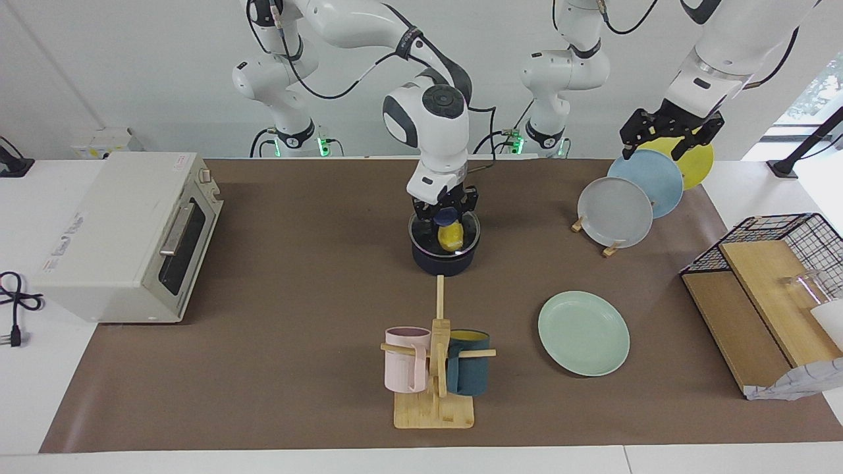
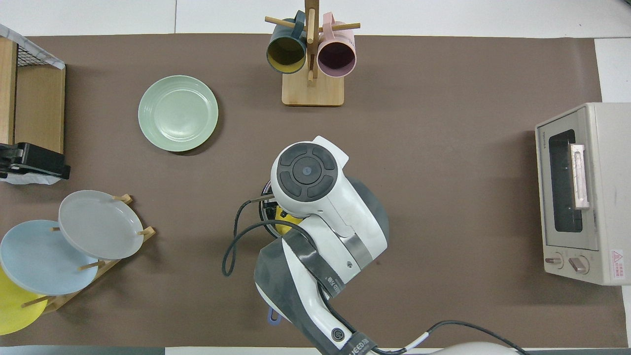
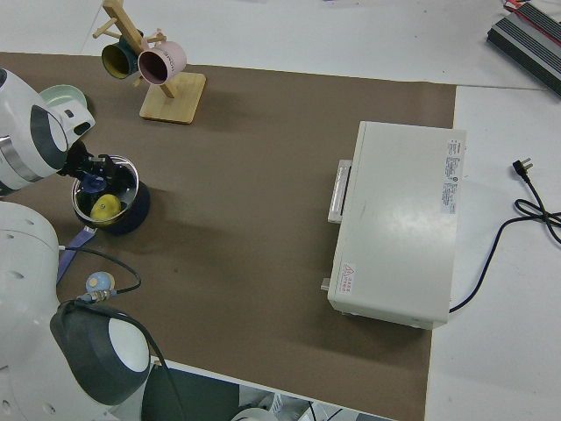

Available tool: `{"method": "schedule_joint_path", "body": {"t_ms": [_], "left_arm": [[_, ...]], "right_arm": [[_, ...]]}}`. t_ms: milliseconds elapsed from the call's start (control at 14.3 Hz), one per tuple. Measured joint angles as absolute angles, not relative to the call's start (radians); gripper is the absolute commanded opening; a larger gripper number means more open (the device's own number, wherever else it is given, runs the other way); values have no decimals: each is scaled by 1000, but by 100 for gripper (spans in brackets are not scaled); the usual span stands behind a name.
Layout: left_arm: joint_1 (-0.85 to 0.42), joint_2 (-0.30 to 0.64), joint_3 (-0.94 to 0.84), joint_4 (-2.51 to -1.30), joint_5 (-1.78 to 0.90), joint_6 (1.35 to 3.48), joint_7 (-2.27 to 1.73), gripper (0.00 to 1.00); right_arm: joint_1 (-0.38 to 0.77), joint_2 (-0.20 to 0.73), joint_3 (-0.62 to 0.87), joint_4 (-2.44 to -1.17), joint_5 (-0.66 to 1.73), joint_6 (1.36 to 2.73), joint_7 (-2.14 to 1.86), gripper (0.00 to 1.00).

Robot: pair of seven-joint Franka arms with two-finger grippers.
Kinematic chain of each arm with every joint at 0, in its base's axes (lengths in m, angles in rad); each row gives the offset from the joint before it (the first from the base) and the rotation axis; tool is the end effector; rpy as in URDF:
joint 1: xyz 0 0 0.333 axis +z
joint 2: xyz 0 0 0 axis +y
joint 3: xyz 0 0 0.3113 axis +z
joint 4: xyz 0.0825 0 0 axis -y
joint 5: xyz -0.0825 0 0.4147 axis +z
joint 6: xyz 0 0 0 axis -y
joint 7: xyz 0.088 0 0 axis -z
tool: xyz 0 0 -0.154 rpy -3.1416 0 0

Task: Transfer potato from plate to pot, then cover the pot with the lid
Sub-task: 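Lower the glass lid onto the saucepan with the right gripper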

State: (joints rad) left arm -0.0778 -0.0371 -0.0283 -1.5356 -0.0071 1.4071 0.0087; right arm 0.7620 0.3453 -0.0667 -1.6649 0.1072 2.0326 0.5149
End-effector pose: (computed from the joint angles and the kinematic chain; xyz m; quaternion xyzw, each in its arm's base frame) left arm 0.5489 -0.0599 0.5980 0.9973 -0.0577 -0.0458 0.0008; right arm 0.5173 0.4492 0.3450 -0.9969 -0.0689 0.0114 0.0371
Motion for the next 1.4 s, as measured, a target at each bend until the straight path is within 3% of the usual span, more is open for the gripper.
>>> {"method": "schedule_joint_path", "body": {"t_ms": [907,977,1047,1395], "left_arm": [[-56,-29,-49,-1538,-5,1408,8,100],[-50,-29,-54,-1538,-5,1411,8,100],[-47,-29,-57,-1538,-5,1416,8,100],[-46,-29,-60,-1536,-10,1450,-8,100]], "right_arm": [[763,359,-67,-1664,104,2040,515,0],[763,359,-67,-1664,104,2040,515,36],[763,359,-67,-1664,104,2040,515,99],[769,360,-67,-1651,88,2044,515,100]]}}
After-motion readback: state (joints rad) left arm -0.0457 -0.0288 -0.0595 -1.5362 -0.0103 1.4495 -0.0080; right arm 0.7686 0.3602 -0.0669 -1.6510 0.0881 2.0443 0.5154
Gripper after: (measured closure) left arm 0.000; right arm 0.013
